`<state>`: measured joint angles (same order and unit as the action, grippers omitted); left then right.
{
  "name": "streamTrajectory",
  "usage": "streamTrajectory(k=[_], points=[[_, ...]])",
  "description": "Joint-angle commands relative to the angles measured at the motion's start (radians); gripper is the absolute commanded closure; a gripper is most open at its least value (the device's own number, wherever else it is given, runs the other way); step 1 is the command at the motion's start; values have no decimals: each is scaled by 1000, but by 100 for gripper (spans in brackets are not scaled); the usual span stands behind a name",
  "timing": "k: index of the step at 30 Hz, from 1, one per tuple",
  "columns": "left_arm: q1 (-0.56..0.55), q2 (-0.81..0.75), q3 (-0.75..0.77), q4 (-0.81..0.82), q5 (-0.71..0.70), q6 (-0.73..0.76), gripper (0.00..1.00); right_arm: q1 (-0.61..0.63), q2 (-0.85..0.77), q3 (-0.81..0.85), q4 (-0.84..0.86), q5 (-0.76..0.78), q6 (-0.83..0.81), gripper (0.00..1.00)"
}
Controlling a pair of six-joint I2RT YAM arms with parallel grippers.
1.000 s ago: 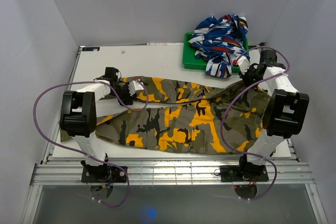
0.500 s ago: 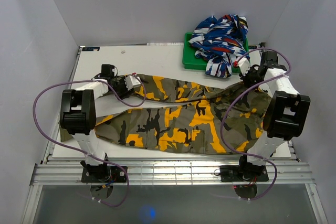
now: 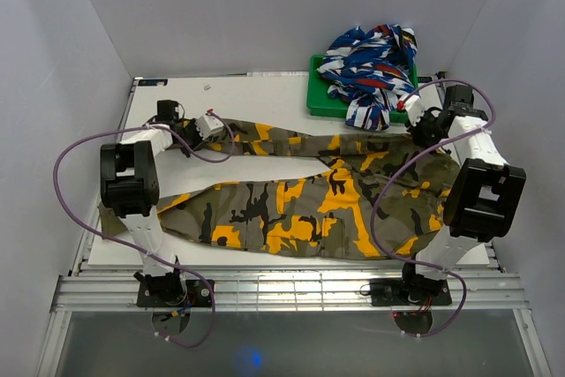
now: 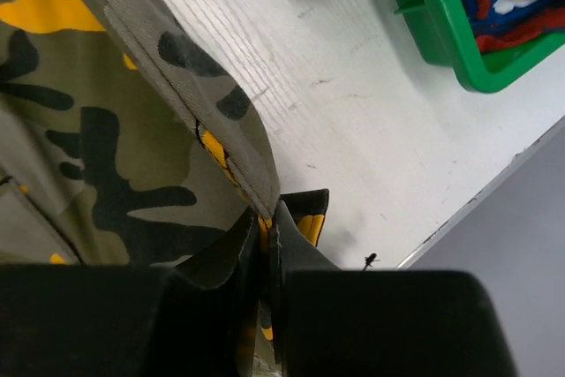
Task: Fold and stack the trousers
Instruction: Flatten the trousers out
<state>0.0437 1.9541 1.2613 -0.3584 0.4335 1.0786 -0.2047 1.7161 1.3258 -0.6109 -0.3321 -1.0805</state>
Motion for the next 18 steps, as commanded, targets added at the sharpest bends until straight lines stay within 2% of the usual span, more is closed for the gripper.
streamTrajectory(k=[1,6,7,9,13,18], points=[[103,-112,56,-164,-26,-57,100,-36,-99,7,2,-24,-4,92],[246,-345,47,-287,-5,-71,100,-70,-205,-33,7,-53,14,92],[298,-507,2,-325,-16,-43,100,-76,-321,-101,5,-77,25,92],[314,-576,-16,-342,-24,-45,100,-79,-349,-118,7,-85,24,92],[344,-719,-56,-364,-53,-95,100,-91,-513,-203,8,-107,11,92],[347,-862,-140,-292,-99,-141,100,-108,-648,-322,59,-124,-9,92]])
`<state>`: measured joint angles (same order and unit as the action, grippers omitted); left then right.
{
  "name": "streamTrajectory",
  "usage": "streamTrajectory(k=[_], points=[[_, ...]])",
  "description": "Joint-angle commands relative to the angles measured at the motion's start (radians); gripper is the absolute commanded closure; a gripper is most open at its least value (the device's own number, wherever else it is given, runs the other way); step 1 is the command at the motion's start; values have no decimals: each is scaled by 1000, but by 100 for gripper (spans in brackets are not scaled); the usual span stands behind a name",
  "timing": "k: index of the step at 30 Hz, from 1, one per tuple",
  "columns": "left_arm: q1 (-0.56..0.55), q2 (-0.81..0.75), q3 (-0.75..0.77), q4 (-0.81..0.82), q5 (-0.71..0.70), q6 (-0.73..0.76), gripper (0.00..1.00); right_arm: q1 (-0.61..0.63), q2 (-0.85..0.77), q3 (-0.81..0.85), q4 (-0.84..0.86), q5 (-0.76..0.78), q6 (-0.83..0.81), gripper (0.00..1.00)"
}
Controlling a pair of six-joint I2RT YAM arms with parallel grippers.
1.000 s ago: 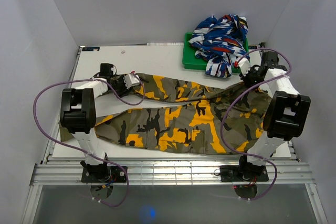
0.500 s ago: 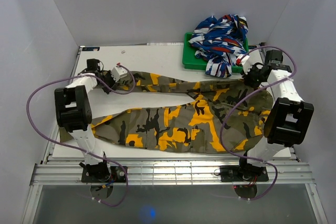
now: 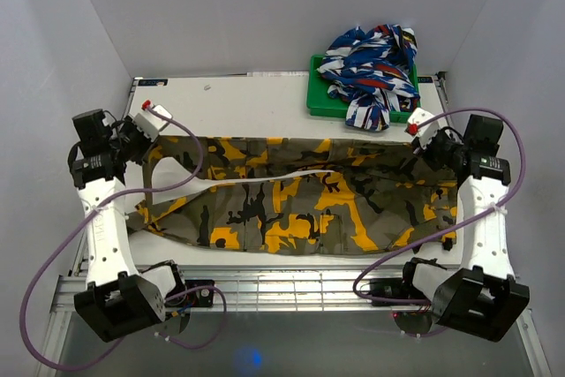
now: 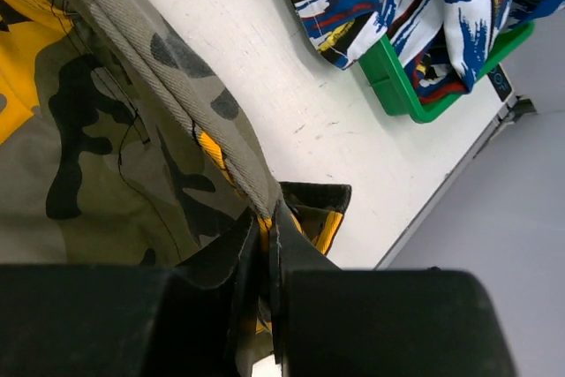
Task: Fold and stack the trousers
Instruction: Flatten the trousers out
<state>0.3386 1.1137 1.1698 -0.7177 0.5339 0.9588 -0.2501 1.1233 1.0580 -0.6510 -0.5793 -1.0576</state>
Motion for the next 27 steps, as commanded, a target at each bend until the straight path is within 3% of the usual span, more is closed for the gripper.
streamTrajectory(k=[1,5,8,11,13,15,16,17,18,19,20,22,23,27], points=[[53,-14,-51,72,-190,-29,100,-64,-60,-67,117,122,-28,92],[54,136,26,89,-148,-74,100,-61,56,-47,192,156,19,92],[31,349,111,104,-124,-97,100,-54,226,46,221,189,59,92],[-15,643,324,75,-135,-136,100,-15,407,154,272,240,94,92],[-27,800,581,25,-149,-213,95,15,542,219,298,309,116,92],[-35,1015,790,-84,-164,-274,80,32,616,322,291,369,162,65],[-38,1078,1005,-130,-170,-325,68,44,665,359,257,386,178,55],[-38,1128,1097,-170,-176,-353,41,48,674,406,251,410,203,25],[-36,1178,1161,-225,-181,-374,33,48,673,415,245,411,232,9],[-35,1177,1195,-245,-161,-388,27,48,647,412,235,407,235,2],[-26,1157,1161,-258,-143,-388,22,48,626,401,228,407,234,10],[-12,1028,1034,-244,-108,-385,10,48,574,346,218,398,228,10],[5,981,892,-235,-86,-374,9,48,517,326,211,397,226,10],[59,773,599,-213,-31,-342,8,48,406,242,59,357,193,10]])
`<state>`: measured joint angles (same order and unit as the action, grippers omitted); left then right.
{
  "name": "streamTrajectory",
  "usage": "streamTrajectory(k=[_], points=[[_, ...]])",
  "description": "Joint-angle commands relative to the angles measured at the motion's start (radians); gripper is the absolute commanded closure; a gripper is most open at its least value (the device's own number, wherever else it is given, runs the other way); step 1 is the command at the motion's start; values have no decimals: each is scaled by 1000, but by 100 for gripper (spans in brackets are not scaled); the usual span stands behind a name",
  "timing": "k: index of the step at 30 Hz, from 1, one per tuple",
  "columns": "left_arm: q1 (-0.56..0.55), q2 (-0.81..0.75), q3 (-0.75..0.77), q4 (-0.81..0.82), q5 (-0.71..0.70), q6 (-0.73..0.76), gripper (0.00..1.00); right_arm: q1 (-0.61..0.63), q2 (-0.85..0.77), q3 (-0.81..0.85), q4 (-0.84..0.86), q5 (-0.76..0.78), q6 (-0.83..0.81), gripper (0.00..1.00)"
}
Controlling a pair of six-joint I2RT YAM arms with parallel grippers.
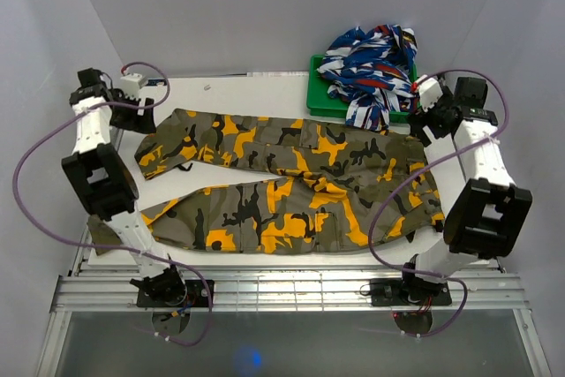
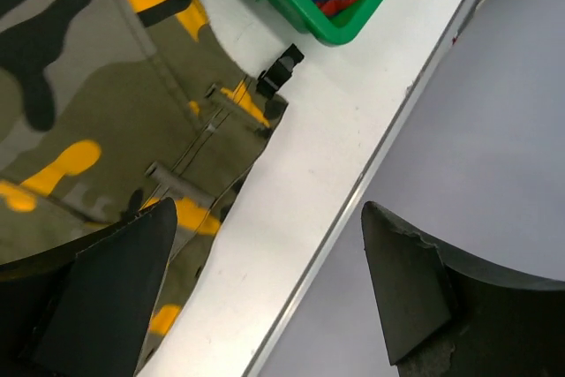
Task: Fold and stack the trousers
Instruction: Flatten the trousers out
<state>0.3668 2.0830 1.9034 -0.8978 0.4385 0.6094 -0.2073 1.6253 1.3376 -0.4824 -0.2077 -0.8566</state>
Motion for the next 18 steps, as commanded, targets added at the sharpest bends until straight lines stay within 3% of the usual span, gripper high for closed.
streamTrajectory(k=[1,3,6,11,18], points=[[32,-260,-191,-30,68,27,8,5,-117,-52,-136,-25,-18,9],[32,-317,-350,0,74,93,8,5,-127,-81,-174,-44,-30,8],[31,-357,-467,54,52,130,12,5,-114,-136,-193,-53,-29,6],[11,-285,-509,71,40,194,18,5,-27,-158,-210,-59,-2,4],[-55,-221,-590,241,-52,222,19,2,71,-208,-130,-3,18,1]])
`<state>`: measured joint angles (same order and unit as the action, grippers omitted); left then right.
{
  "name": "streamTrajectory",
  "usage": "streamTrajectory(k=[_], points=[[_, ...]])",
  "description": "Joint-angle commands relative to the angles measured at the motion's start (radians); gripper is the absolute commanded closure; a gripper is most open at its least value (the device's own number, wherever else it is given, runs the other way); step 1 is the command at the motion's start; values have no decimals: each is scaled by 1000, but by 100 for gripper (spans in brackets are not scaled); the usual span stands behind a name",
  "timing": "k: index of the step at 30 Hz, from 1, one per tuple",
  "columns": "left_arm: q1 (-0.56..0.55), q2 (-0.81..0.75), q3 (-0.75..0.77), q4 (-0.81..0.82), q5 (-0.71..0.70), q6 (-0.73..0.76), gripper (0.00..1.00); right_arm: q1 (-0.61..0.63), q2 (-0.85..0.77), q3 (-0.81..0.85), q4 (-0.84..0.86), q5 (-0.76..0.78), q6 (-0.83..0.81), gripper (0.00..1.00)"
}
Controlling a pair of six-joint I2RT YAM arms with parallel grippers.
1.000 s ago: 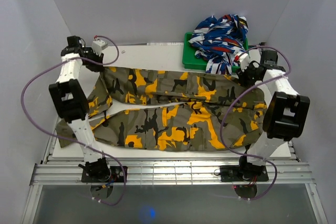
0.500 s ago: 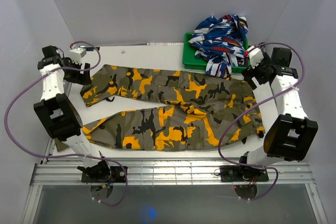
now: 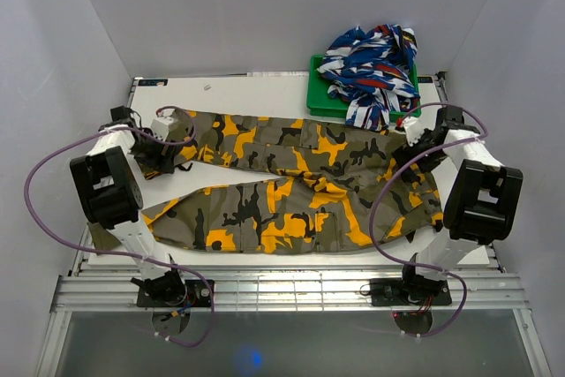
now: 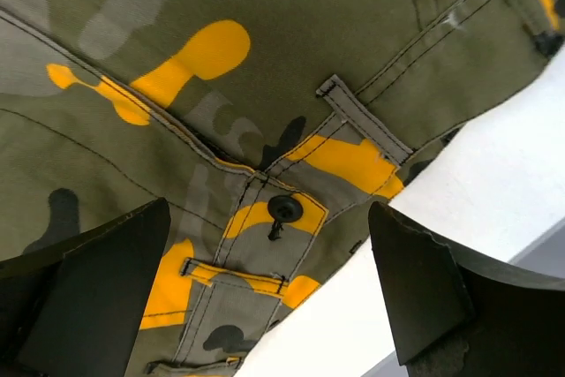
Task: Fold and stack the trousers
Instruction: Flatten the trousers out
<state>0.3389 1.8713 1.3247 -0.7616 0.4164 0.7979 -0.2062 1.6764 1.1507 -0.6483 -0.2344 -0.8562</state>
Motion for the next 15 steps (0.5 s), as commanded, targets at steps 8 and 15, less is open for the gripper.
streamTrajectory(k=[8,15], points=[[-66,31,-116,206,-163,98,48,-94,103,-52,64,113,-29,4],[-67,-17,-3,0,-14,32,100,-248,154,6,62,155,-119,6]])
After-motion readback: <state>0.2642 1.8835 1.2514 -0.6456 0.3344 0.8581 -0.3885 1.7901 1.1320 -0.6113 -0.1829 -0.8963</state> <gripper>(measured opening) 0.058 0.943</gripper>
